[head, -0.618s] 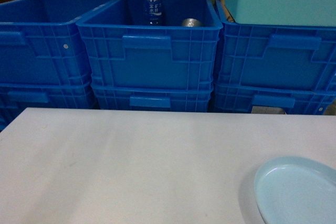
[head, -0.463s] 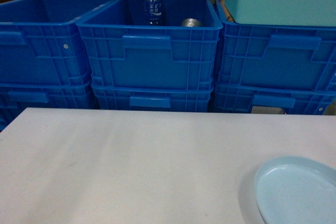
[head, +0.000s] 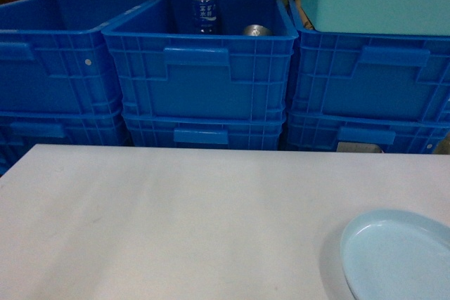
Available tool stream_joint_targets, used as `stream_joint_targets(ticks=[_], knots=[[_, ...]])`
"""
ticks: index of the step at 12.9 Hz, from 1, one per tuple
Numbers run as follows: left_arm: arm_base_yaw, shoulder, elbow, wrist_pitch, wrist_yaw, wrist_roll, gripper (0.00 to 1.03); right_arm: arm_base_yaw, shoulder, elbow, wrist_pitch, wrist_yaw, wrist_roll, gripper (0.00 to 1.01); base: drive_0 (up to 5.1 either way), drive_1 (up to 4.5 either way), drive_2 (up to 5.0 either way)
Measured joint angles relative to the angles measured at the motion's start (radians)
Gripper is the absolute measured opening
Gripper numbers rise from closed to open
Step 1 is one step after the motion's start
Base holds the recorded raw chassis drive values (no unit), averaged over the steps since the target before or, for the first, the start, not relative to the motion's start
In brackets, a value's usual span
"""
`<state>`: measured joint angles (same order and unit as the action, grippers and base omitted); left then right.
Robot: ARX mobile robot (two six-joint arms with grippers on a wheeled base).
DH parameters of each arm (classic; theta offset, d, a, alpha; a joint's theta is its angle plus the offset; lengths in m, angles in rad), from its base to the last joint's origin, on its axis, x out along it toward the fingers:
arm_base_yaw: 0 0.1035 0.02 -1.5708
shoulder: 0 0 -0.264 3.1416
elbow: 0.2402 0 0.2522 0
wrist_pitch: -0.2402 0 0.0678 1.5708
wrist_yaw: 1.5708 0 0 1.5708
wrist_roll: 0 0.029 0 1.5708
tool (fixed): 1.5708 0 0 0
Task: Place blue tray on left shelf second layer neatly
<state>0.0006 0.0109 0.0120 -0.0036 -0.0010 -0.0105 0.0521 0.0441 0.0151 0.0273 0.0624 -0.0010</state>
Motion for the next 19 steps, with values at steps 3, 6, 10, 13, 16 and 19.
stream_joint_targets(ticks=[3, 6, 10, 13, 16, 19], knots=[[0.000, 0.000, 0.000, 0.000, 0.000, 0.000, 0.98, 0.000, 0.000, 0.000, 0.000, 0.000, 0.000, 0.98, 0.0, 0.00, 0.0], [0.000, 0.000, 0.000, 0.000, 0.000, 0.000, 0.98, -0.047, 0.453, 0.127, 0.365, -0.155, 0.094, 0.98, 0.0, 0.00, 0.0], [0.000, 0.000, 0.000, 0.000, 0.000, 0.000, 0.98, -0.357, 1.502, 0.182, 0.903, -0.474, 0.454, 0.98, 0.0, 0.00, 0.0], [0.000, 0.000, 0.000, 0.000, 0.000, 0.000, 0.98, -0.394, 1.772, 0.171, 1.201, -0.548, 0.483, 0.98, 0.0, 0.00, 0.0], [0.000, 0.000, 0.000, 0.000, 0.000, 0.000, 0.98, -0.361, 1.980, 0.177, 1.253, -0.538, 0.525, 0.98, 0.0, 0.00, 0.0], [0.000, 0.000, 0.000, 0.000, 0.000, 0.000, 0.98, -0.260, 2.067, 0.197, 1.269, -0.443, 0.551, 0.98, 0.0, 0.00, 0.0]])
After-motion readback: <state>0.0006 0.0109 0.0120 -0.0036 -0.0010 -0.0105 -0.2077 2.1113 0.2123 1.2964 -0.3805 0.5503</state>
